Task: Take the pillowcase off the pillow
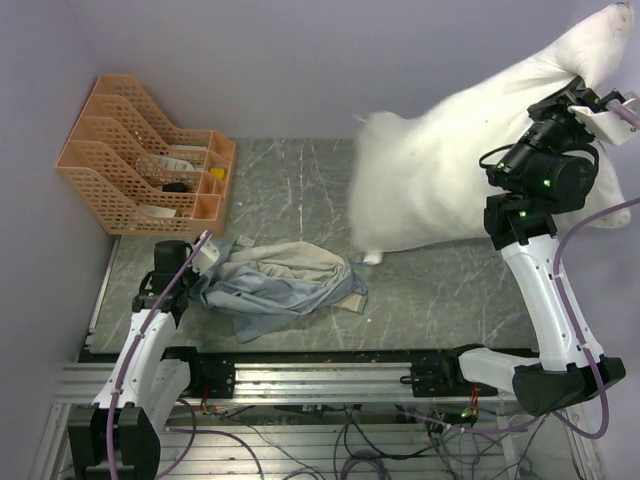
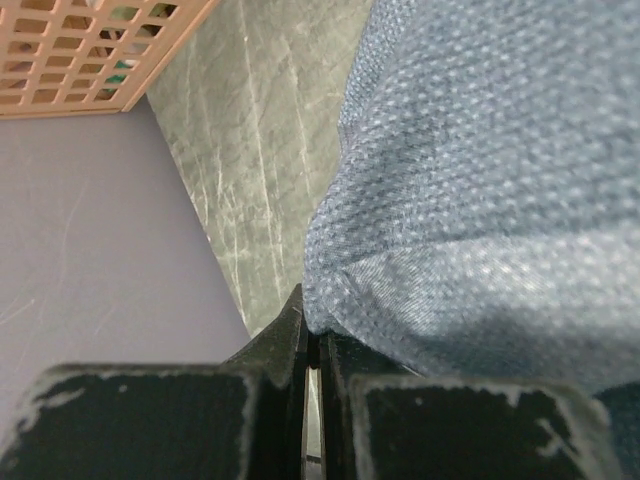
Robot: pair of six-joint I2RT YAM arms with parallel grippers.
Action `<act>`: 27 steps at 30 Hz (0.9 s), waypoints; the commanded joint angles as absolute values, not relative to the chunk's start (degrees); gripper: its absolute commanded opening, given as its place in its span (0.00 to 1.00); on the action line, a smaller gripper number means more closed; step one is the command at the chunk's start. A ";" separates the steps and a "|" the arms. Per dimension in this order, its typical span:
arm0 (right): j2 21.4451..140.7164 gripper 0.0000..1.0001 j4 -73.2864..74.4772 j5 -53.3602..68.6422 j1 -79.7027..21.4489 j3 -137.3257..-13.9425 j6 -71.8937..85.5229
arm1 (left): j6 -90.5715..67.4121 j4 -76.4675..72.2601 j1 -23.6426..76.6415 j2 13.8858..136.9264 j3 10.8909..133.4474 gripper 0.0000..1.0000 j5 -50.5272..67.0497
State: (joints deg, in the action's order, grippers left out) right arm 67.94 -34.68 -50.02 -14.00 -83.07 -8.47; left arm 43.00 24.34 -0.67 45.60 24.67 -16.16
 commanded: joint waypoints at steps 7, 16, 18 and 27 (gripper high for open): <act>66.89 0.00 -34.98 -45.44 -12.73 -81.98 0.67 | 35.38 31.57 -1.30 49.62 37.50 0.07 -8.31; 72.38 0.00 -28.76 -27.83 -12.71 -85.14 21.17 | 22.73 36.30 3.26 59.82 55.33 0.07 5.83; 74.67 0.00 -30.04 -22.64 -12.72 -86.96 27.19 | 20.79 35.96 8.01 62.65 57.88 0.08 4.11; 85.37 0.00 -30.83 -18.36 -11.75 -104.15 42.82 | 17.42 38.89 14.72 71.56 68.49 1.00 5.19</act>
